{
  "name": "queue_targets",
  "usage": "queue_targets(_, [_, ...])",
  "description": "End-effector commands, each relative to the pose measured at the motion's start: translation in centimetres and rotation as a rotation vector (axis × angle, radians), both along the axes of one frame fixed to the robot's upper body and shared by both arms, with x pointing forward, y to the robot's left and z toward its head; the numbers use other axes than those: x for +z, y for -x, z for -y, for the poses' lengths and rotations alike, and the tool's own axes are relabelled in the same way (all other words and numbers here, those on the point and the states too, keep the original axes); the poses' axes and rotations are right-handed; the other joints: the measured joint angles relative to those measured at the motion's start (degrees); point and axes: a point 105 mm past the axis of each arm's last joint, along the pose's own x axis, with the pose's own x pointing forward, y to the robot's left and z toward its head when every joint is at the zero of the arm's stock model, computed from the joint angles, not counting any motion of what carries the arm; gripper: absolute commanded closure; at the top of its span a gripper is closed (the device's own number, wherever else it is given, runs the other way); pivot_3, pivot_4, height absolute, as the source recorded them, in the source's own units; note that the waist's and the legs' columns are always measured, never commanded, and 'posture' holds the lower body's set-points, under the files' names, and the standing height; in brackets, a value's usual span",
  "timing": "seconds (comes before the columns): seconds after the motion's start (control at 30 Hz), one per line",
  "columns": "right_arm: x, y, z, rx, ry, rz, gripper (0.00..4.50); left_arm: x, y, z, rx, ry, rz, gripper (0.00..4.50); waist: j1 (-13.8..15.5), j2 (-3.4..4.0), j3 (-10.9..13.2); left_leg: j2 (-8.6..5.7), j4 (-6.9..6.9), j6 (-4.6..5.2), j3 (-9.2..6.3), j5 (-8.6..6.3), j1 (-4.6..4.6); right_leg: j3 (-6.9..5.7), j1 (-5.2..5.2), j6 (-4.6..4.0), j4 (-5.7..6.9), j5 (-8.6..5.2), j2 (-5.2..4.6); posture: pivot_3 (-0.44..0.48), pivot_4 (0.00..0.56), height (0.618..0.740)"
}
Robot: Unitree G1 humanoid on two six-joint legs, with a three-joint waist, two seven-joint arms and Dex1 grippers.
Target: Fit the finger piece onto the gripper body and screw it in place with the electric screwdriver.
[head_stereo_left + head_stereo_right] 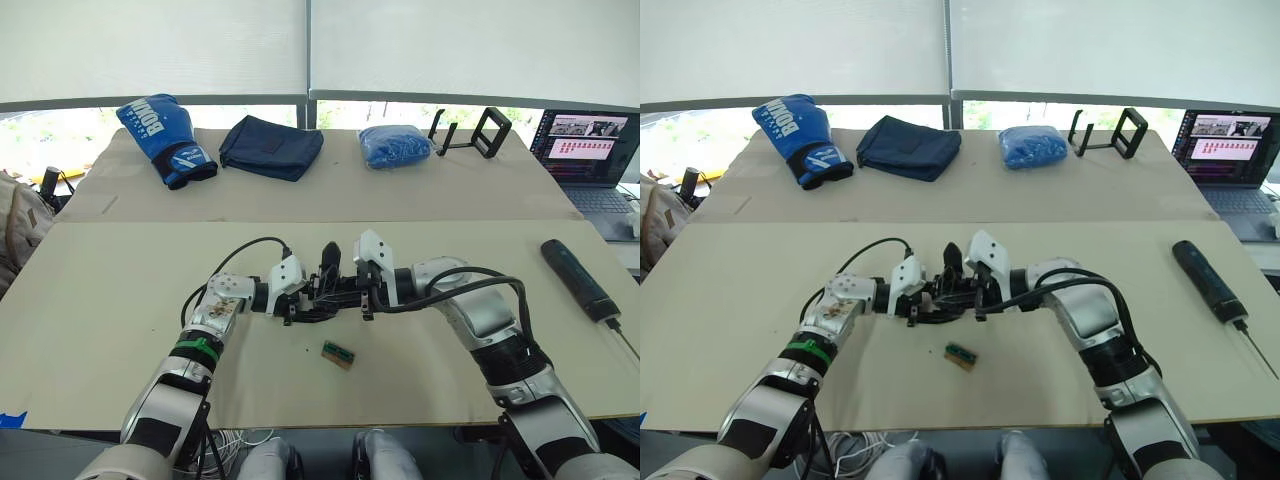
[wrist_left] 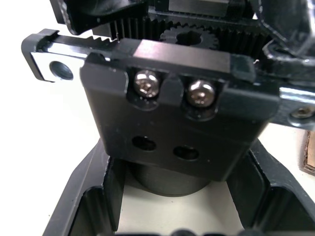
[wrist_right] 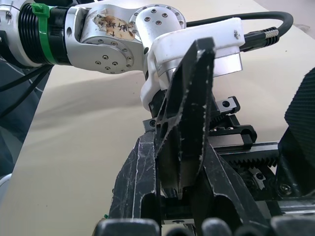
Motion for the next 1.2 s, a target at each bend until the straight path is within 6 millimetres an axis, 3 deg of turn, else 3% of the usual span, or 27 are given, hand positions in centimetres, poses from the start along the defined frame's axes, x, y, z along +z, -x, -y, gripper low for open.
queue_targets(0.03, [-0.3, -0.6, 1.0, -0.049, 0.032, -0.002, 4.12, -0.6, 0.6, 0.2, -0.022, -0.007, -0.021, 2.18, 0.00, 0.00, 0.00, 0.00, 0.00, 0.00, 0.00, 0.00, 0.00, 0.00, 0.00, 0.00, 0.00, 0.00, 0.00, 0.000, 0.150, 0.740])
queue_targets(0.6, [0.7, -0.3, 0.6, -0.028, -0.010, 0.037, 4.12, -0.6, 0.6, 0.2, -0.022, -0.012, -0.021, 2.18, 0.00, 0.00, 0.00, 0.00, 0.00, 0.00, 0.00, 0.00, 0.00, 0.00, 0.00, 0.00, 0.00, 0.00, 0.00, 0.000, 0.150, 0.740])
queue_targets(1.0, [0.5, -0.4, 1.1, -0.032, 0.022, 0.031, 4.12, -0.6, 0.6, 0.2, -0.020, -0.009, -0.022, 2.18, 0.04, 0.00, 0.00, 0.00, 0.00, 0.01, -0.01, 0.00, -0.01, -0.01, 0.00, 0.00, -0.01, 0.00, -0.01, 0.000, 0.150, 0.740])
queue_targets(1.2, [-0.6, -0.2, 0.8, -0.034, 0.046, -0.013, 4.12, -0.6, 0.6, 0.2, -0.018, -0.006, -0.022, 2.18, 0.04, 0.00, 0.00, 0.00, 0.00, 0.01, -0.01, 0.00, -0.01, -0.01, 0.00, 0.00, -0.01, 0.00, -0.02, 0.000, 0.150, 0.740])
